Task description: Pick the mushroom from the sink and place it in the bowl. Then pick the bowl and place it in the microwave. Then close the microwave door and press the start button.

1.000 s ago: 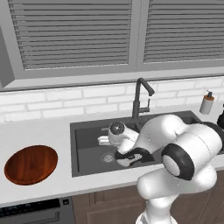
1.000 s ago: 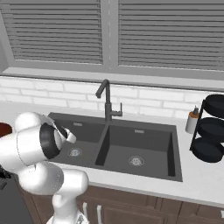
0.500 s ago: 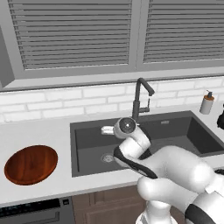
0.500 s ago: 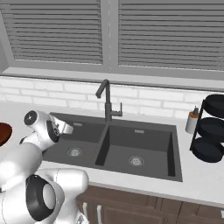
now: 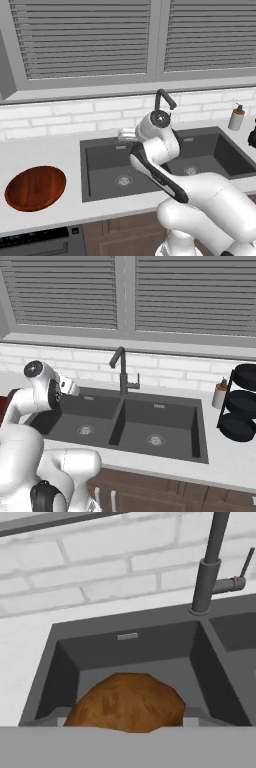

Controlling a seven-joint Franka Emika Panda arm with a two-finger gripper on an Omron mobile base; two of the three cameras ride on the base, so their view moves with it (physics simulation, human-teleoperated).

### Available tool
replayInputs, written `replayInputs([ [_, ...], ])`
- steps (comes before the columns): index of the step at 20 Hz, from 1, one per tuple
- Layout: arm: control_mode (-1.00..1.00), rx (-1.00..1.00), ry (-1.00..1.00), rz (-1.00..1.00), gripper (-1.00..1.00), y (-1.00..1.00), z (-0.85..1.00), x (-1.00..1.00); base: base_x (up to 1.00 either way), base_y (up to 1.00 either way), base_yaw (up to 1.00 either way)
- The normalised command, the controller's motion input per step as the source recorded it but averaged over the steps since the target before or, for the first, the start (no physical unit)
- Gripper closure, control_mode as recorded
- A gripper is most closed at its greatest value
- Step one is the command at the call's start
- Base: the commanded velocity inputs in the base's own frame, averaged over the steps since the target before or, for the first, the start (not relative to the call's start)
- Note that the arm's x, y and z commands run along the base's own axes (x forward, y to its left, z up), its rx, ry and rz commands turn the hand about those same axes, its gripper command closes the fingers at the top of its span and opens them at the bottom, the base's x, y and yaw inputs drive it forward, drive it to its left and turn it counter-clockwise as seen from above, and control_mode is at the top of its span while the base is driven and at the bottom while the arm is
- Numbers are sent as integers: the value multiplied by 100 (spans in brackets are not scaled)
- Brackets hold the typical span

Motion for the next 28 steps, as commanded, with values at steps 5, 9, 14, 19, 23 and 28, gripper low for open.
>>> replayInputs([
  [5, -100, 14, 28, 7, 100, 48, 20, -24, 0, 0, 0],
  [9, -100, 8, 17, 3, 100, 56, 0, -3, 0, 0, 0],
  [14, -100, 2, 18, 1, 100, 66, 0, 0, 0, 0, 0],
  [19, -100, 3, 11, 4, 100, 68, 0, 0, 0, 0, 0],
  [23, -100, 3, 5, 4, 100, 78, 0, 0, 0, 0, 0],
  [28, -100, 1, 8, 0, 100, 89, -6, 0, 0, 0, 0],
])
